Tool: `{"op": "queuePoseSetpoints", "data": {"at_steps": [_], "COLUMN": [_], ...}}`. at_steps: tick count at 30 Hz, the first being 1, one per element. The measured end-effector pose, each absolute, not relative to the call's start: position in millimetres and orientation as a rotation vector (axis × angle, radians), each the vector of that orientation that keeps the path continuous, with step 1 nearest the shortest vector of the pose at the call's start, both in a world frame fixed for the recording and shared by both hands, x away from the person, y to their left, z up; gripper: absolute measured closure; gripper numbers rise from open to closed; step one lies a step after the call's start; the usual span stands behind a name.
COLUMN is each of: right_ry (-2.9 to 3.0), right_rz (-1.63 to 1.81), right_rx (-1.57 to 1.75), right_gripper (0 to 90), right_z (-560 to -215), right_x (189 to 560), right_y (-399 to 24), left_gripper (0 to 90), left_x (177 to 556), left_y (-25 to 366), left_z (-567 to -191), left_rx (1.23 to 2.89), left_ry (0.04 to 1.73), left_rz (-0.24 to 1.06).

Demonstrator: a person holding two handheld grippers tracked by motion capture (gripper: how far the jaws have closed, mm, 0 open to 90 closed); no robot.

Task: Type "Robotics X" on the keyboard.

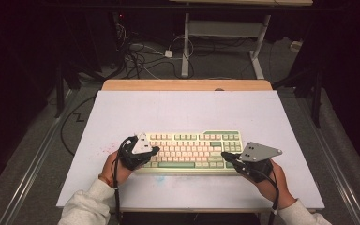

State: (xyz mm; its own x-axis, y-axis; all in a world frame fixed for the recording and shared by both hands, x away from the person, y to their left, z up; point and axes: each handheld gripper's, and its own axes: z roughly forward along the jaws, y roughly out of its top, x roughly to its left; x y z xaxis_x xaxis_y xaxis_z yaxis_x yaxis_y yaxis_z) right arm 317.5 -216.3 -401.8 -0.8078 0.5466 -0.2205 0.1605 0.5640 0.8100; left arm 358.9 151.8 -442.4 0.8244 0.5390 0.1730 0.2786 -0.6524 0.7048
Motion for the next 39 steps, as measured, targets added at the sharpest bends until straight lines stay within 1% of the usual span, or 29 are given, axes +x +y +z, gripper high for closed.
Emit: {"op": "queuePoseSetpoints", "data": {"at_steps": [19, 39], "right_ry": [2.359, 2.363], "right_rz": [1.14, 1.137], "right_rx": [0.568, 0.57], "right_gripper": [90.0, 89.9], "right_z": [-403.9, -404.7], "right_x": [317.9, 318.1], "right_y": [-214.8, -215.0], "left_gripper": [87.1, 87.0], "left_x": [365.1, 366.1], "left_y": [147.1, 147.6], "left_z": [-452.6, -453.2], "left_rx": [2.352, 2.351], "left_ry": [0.604, 0.608], "left_rz": [0.475, 0.476]}}
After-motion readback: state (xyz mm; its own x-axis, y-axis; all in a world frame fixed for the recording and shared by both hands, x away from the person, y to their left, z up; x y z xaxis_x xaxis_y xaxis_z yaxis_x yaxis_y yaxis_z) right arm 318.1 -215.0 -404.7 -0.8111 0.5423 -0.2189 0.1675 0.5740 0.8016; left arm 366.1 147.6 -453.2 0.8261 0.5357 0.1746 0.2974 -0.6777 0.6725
